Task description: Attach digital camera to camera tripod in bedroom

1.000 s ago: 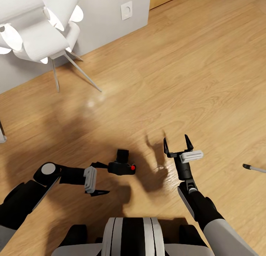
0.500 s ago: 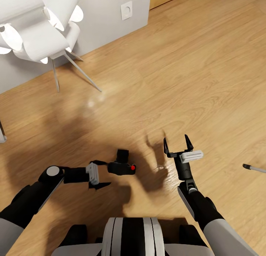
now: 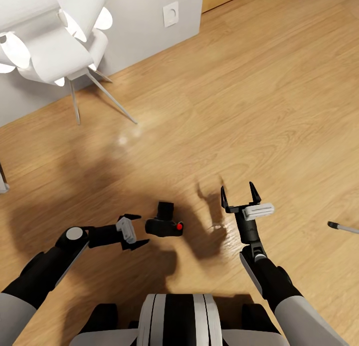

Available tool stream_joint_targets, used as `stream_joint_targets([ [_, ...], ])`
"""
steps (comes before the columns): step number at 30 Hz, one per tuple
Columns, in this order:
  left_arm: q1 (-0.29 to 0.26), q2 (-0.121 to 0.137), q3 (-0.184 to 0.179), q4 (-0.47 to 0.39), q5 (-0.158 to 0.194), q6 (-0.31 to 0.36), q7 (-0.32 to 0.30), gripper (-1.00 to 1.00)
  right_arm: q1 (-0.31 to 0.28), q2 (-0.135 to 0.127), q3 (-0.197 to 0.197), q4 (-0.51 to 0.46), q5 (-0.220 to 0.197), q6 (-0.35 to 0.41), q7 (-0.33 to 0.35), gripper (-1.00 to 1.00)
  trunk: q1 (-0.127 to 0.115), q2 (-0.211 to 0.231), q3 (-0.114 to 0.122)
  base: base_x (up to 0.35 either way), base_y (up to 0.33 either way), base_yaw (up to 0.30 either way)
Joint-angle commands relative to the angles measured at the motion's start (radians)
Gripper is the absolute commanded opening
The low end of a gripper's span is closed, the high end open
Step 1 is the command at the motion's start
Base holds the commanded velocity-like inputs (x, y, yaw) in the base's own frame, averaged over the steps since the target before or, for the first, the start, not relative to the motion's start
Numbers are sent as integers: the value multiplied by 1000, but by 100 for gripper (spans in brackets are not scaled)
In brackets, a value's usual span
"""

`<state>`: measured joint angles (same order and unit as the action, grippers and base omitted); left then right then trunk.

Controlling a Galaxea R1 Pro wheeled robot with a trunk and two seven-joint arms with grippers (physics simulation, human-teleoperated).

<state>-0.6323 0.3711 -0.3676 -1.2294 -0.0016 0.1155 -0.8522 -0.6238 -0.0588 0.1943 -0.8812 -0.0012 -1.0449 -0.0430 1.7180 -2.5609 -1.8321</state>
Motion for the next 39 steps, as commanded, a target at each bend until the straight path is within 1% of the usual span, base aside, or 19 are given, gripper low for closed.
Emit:
stream_joint_targets([
  [1,0,-1,-2,-1,0,5,-1,100,-1,-1,4,0,0,-2,-5,100,0,0,0,0,0,0],
  [10,-1,-8,-4,3,0,-55,5,100,-1,-1,4,1,-1,-2,-6,100,0,0,0,0,0,0],
  [15,-1,-9,-4,0,0,-69,3,100,-1,-1,4,3,0,-2,-6,100,0,0,0,0,0,0],
  [18,0,-8,-3,-7,0,-72,1,100,-1,-1,3,8,0,-2,-6,100,0,0,0,0,0,0],
  [26,0,-5,-3,-58,0,-73,-15,100,-1,-1,2,18,-1,-2,-6,100,0,0,0,0,0,0],
  [33,-1,-6,-4,-74,0,-72,-41,100,-1,-1,2,20,-1,-2,-6,100,0,0,0,0,0,0],
  [39,-1,-7,-4,-77,0,-71,-47,100,-1,-1,2,20,0,-2,-6,100,0,0,0,0,0,0],
])
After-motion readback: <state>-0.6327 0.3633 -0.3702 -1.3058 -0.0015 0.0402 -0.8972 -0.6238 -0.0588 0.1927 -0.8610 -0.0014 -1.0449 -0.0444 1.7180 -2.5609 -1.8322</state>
